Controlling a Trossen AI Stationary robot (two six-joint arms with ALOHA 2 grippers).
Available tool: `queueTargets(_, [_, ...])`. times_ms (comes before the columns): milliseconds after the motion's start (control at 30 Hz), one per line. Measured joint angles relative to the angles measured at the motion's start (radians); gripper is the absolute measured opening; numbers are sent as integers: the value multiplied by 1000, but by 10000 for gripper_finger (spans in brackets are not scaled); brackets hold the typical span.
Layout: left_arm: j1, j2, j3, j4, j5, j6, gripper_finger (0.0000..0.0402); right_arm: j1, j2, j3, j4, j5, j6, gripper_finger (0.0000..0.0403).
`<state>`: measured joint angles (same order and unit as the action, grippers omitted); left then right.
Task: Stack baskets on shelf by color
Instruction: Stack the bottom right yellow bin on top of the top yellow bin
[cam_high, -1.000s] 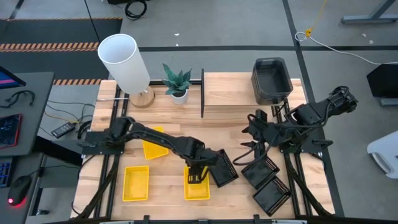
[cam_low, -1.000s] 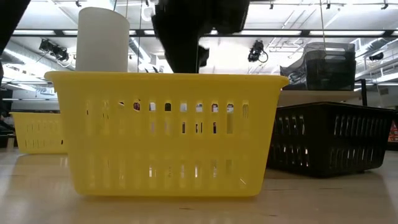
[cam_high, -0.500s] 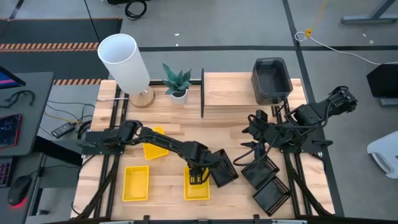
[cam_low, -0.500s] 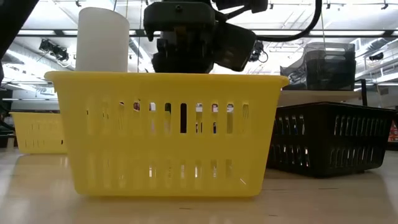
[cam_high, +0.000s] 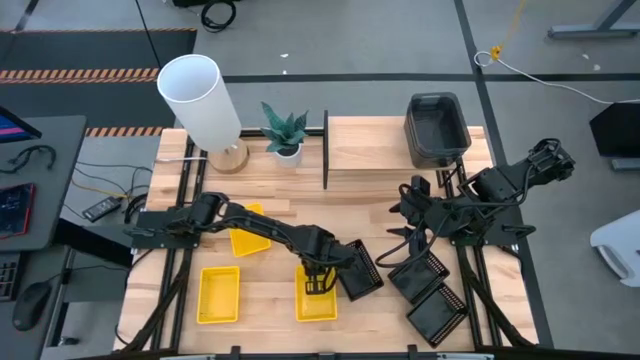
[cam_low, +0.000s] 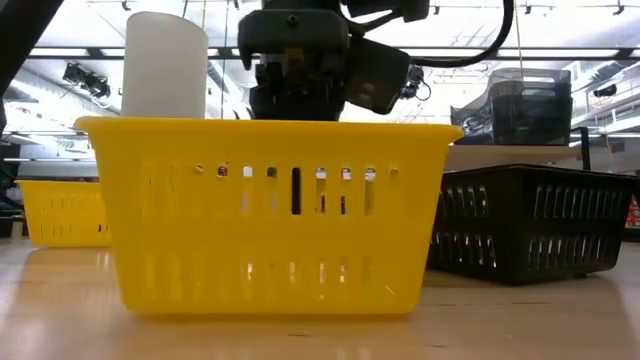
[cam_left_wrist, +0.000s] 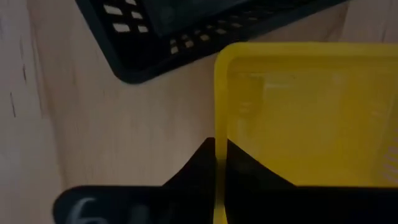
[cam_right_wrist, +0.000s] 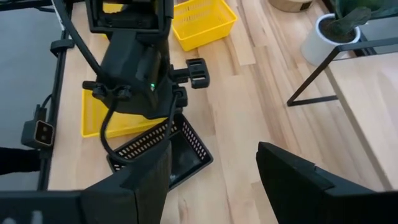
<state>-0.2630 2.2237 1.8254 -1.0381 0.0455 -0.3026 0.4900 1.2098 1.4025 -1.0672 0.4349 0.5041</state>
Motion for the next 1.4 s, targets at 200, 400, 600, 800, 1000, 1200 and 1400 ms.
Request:
queueTargets(200, [-19, -55, 0, -125, 36, 3, 9, 0, 0, 0, -1, 19, -9, 240])
queueTargets(400, [-47, -219, -98, -138, 37, 86, 9, 0, 0, 0, -3, 20, -9, 240])
queueTargets(600, [-37, -478, -386, -111, 24, 18, 9, 0, 0, 0, -3, 21, 7, 240])
queueTargets(800, [9, -735, -630, -87, 26, -69, 9, -1, 0, 0, 32, 43, -9, 240])
queueTargets(1000, [128, -916, -790, -90, 25, -59, 8, -5, 0, 0, 66, 44, -36, 240])
queueTargets(1200, [295, -982, -832, -93, 18, 70, 9, -30, 0, 0, 70, 45, -29, 240])
queueTargets(1400, [466, -982, -828, -124, 18, 260, 9, -56, 0, 0, 72, 47, -1, 240])
